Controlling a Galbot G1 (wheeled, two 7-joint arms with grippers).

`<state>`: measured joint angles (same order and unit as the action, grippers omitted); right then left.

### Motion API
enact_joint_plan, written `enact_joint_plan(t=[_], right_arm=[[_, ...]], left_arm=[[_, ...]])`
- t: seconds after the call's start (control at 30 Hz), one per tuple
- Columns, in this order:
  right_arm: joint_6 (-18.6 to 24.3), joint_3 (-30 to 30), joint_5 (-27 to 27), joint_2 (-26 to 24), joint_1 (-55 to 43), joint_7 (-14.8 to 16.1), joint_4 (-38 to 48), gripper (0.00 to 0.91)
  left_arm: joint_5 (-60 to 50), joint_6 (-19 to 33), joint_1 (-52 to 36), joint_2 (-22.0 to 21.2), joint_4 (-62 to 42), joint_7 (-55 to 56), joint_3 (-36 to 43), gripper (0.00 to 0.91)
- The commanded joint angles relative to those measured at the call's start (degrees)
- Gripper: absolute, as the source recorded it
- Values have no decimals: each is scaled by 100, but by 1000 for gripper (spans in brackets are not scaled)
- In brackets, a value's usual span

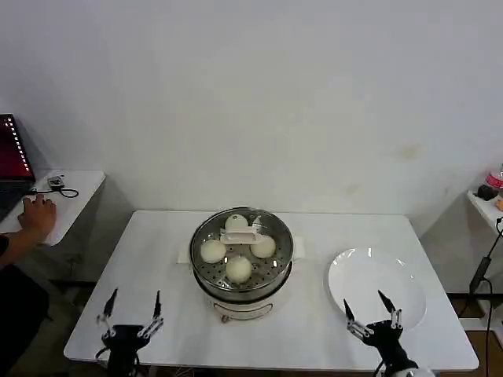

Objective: Take steamed baozi put them in steamer then cover it.

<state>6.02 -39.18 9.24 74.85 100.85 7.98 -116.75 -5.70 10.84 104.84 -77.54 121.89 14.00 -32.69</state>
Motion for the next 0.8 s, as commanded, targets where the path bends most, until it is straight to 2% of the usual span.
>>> enact_joint_plan(t=[0.03,0.5,0.67,0.8], right_arm=[[-411,213,213,-75,379,-120,-239,907],[-315,303,139,-100,377,-42,-229,907],[-711,365,56,-110,366,-132,-337,907],[-818,392,89,-129,362,-217,-373,907]], left_arm=[[1577,773,793,-63,-151,363,-388,907],[1367,812,805,-80,-147,330,-381,907],[1292,677,800,-20,-166,306,-430,907],[1250,634,794,-19,-118,288,-392,907]])
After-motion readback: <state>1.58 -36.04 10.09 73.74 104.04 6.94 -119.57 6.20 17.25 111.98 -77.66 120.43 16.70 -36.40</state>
